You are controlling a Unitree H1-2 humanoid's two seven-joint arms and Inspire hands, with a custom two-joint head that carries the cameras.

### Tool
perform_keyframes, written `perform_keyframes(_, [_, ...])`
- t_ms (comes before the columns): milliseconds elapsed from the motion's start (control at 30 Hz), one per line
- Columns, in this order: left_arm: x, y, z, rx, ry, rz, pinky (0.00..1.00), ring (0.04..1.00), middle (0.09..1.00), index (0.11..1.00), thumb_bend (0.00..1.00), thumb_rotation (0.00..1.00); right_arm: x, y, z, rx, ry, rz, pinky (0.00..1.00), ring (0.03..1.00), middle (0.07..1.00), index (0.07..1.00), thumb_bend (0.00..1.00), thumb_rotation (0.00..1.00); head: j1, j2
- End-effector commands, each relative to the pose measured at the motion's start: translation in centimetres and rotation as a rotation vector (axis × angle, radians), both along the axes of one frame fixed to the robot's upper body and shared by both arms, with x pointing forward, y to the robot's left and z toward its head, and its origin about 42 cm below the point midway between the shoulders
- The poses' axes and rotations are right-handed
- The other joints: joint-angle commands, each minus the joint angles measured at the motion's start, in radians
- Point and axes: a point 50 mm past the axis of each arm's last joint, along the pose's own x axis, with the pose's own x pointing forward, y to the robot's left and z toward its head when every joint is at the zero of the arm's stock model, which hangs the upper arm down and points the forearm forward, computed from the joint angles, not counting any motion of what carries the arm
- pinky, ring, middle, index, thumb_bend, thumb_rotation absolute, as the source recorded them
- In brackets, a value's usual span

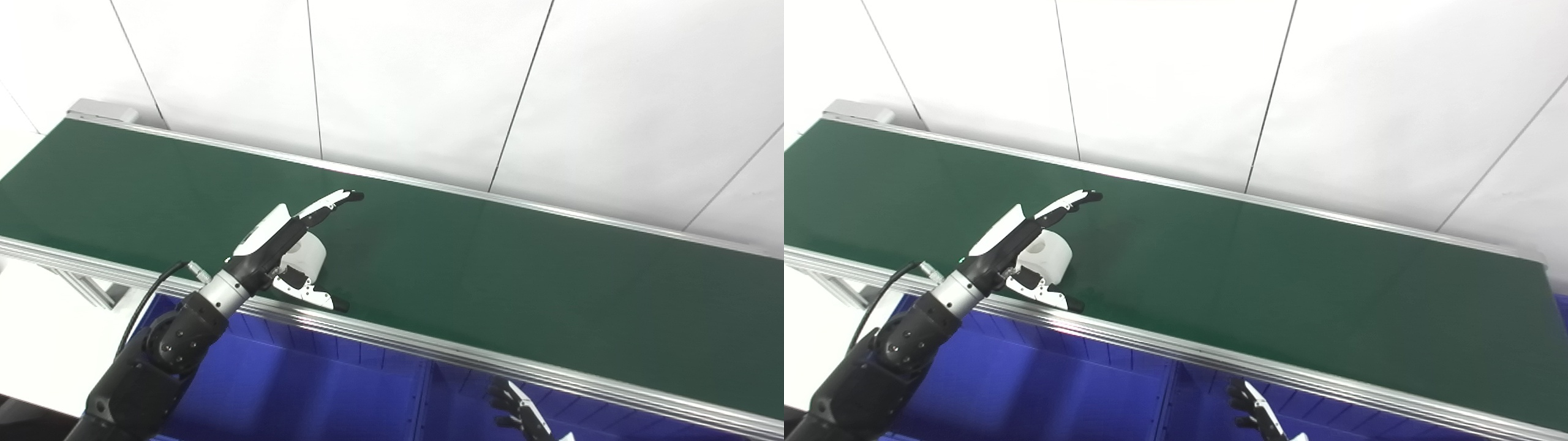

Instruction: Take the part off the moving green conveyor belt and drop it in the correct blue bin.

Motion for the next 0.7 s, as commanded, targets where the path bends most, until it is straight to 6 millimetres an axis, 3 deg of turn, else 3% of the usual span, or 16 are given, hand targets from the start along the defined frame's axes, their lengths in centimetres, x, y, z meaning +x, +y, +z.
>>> perform_keyframes(0, [1.4,1.0,1.6,0.073,-0.036,0.012,0.87,0.948,0.975,0.917,0.70,0.20,0.1,0.3,0.9,0.028,-0.025,0.000,0.71,0.801,0.821,0.865,0.66,0.17,0.001,0.000])
perform_keyframes(67, [1.9,1.2,1.6,0.118,-0.033,0.014,0.86,0.951,0.978,0.918,0.70,0.19,0.0,0.2,0.9,0.029,-0.020,-0.001,0.72,0.804,0.822,0.866,0.66,0.17,0.000,0.003])
perform_keyframes(233, [3.2,1.4,1.3,0.307,-0.036,0.024,1.00,0.947,0.961,0.887,0.75,0.10,-0.2,0.1,0.9,0.036,-0.013,-0.003,0.71,0.803,0.825,0.871,0.65,0.17,-0.003,0.007])
perform_keyframes(467, [3.8,1.3,-0.2,0.433,0.053,0.048,1.00,0.931,0.933,0.871,0.82,0.04,-0.4,0.0,0.9,0.034,-0.012,-0.006,0.72,0.807,0.829,0.872,0.64,0.17,-0.007,0.011])
perform_keyframes(533, [4.0,1.1,-1.3,0.401,0.090,0.060,0.98,0.910,0.913,0.853,0.81,0.01,-0.4,-0.1,1.0,0.037,-0.010,-0.007,0.72,0.809,0.829,0.872,0.64,0.16,-0.010,0.014])
perform_keyframes(633, [4.1,0.5,-2.3,0.339,0.120,0.060,0.69,0.777,0.818,0.790,0.73,0.00,-0.6,-0.2,1.1,0.036,-0.008,-0.011,0.73,0.815,0.832,0.875,0.64,0.17,-0.012,0.016])
perform_keyframes(667, [4.1,0.3,-2.5,0.327,0.121,0.056,0.66,0.759,0.805,0.782,0.72,0.00,-0.6,-0.2,1.1,0.033,-0.007,-0.012,0.73,0.815,0.832,0.875,0.64,0.17,-0.014,0.018])
